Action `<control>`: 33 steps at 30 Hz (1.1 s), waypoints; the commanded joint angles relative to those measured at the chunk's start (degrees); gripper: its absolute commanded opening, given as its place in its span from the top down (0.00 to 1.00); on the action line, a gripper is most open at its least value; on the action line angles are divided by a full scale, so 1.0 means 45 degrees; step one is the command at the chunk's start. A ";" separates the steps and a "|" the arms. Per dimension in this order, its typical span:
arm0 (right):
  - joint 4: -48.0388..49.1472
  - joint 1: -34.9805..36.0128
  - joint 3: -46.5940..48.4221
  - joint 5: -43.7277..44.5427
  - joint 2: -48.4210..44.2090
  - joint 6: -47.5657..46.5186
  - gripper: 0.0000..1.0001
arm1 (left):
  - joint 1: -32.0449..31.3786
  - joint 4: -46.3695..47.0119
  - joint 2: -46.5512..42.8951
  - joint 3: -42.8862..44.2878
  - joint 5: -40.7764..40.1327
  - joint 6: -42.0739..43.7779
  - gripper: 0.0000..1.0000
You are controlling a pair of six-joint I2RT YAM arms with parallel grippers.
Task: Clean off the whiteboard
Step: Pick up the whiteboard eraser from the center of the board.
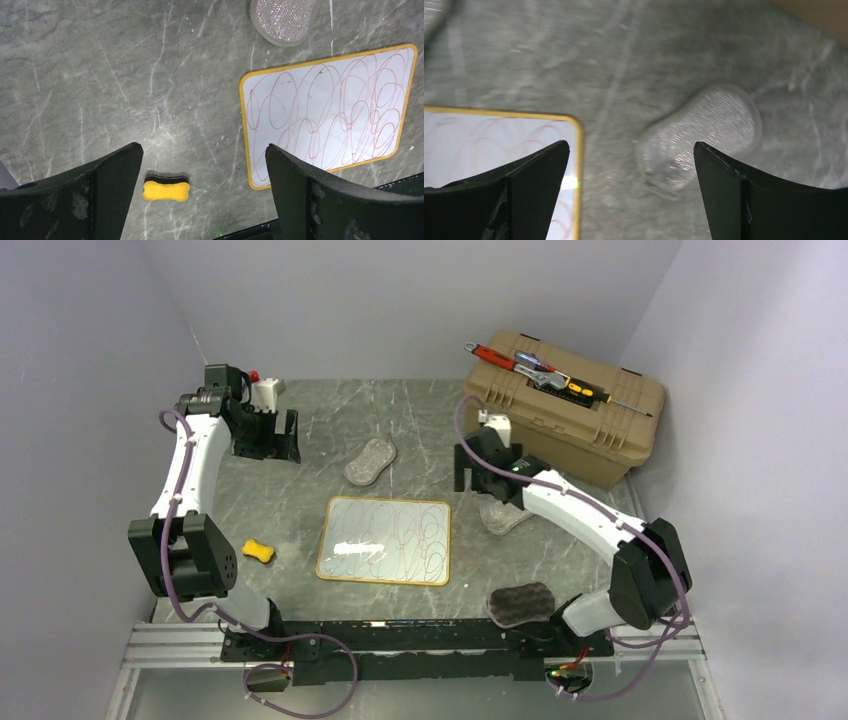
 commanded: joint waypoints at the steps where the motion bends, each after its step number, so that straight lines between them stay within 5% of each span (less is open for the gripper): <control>1: -0.0053 -0.1819 -0.1366 -0.1551 0.0194 0.0914 0.00 | 0.0019 -0.0087 0.0119 -0.0016 0.0359 0.0268 0.00; 20: 0.0748 -0.2231 -0.2583 -0.3082 0.2187 0.1938 0.41 | 0.0018 0.0049 0.0272 -0.0272 0.0499 0.0360 0.01; 24: 0.0059 -0.1968 -0.1856 -0.2138 0.2877 0.2045 0.61 | 0.0019 0.0013 0.0233 -0.0199 0.0587 0.0380 0.01; 28: -0.0292 -0.1837 -0.1142 -0.2112 0.2955 0.2270 1.00 | 0.0019 -0.0081 0.0185 -0.0168 0.1181 0.0654 0.00; 33: 0.0031 -0.1707 -0.0187 -0.3473 0.1745 0.2988 1.00 | -0.0084 -0.0045 -0.0081 -0.0188 0.2906 0.1515 0.00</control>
